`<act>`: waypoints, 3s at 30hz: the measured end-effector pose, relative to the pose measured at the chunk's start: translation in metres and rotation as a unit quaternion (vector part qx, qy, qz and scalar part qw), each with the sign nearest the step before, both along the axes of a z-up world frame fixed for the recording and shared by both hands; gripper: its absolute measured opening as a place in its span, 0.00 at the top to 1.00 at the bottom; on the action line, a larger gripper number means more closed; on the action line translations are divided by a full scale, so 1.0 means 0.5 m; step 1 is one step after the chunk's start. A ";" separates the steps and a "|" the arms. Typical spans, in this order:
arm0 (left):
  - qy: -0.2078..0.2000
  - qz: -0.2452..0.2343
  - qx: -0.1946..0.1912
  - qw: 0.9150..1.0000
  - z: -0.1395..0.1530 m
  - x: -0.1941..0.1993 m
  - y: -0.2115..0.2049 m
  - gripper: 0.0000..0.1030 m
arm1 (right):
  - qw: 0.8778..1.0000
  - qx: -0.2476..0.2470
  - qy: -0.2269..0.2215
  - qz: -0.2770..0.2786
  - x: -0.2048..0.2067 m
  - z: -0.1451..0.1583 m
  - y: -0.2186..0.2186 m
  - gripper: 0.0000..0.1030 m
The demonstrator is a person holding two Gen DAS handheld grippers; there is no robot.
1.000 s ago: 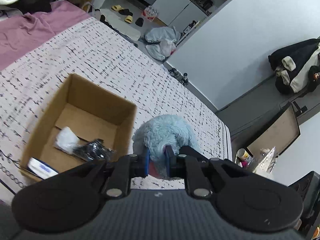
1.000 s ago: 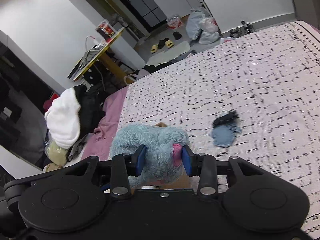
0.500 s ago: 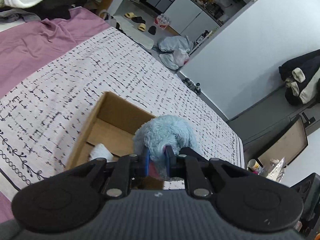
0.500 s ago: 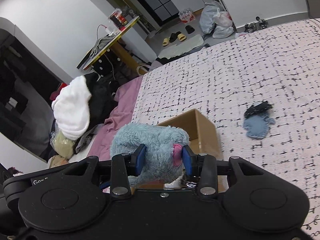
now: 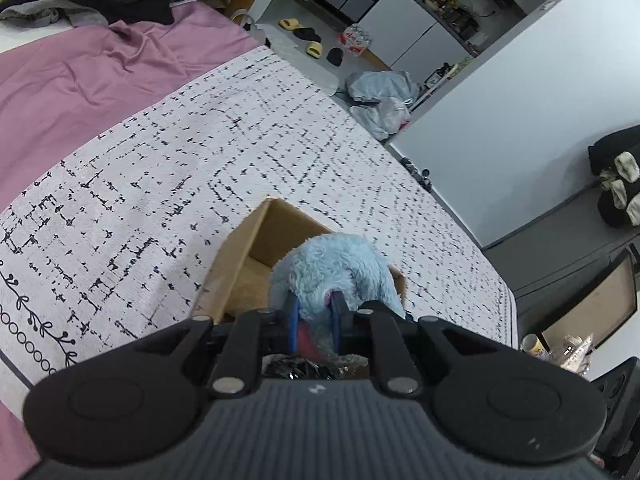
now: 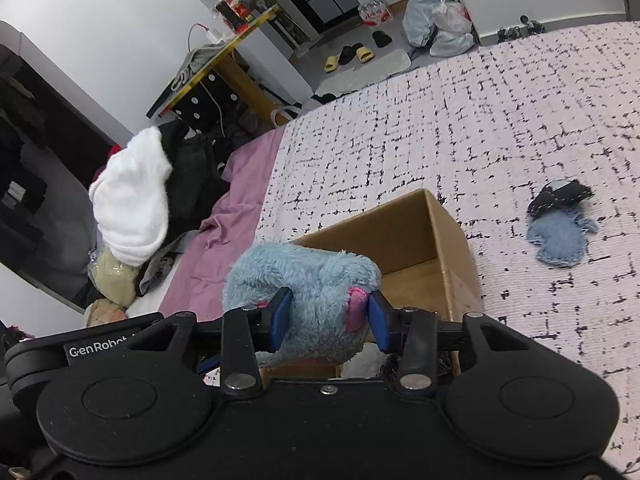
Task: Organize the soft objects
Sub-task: 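Lift the grey-pink plush with the right tool and carry it over the box, then open the right tool to drop the plush into the box, then move both tools toward the blue denim sock on the bed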
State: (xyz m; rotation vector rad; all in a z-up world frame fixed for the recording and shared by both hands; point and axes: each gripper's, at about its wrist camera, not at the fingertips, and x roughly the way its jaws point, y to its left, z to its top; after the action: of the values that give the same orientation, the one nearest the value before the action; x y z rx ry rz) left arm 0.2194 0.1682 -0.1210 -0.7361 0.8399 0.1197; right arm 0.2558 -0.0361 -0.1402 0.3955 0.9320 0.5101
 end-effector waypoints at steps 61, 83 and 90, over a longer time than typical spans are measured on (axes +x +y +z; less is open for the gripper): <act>0.020 -0.043 0.186 0.981 0.163 -0.065 -0.262 0.08 | 0.996 0.005 -0.033 -0.083 -0.108 0.082 -0.312 0.00; 0.012 -0.068 0.182 0.981 0.149 -0.025 -0.396 0.02 | 0.995 -0.032 -0.060 -0.079 -0.078 0.081 -0.454 0.00; 0.016 -0.070 0.164 0.984 0.127 0.006 -0.406 0.02 | 0.995 -0.038 -0.054 -0.071 -0.044 0.063 -0.475 0.00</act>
State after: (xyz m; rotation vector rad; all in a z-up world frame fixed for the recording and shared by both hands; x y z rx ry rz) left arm 0.2223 -0.0346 -0.0574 -0.3647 0.8730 0.1407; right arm 0.2337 -0.2735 -0.1085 0.3585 0.8091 0.3611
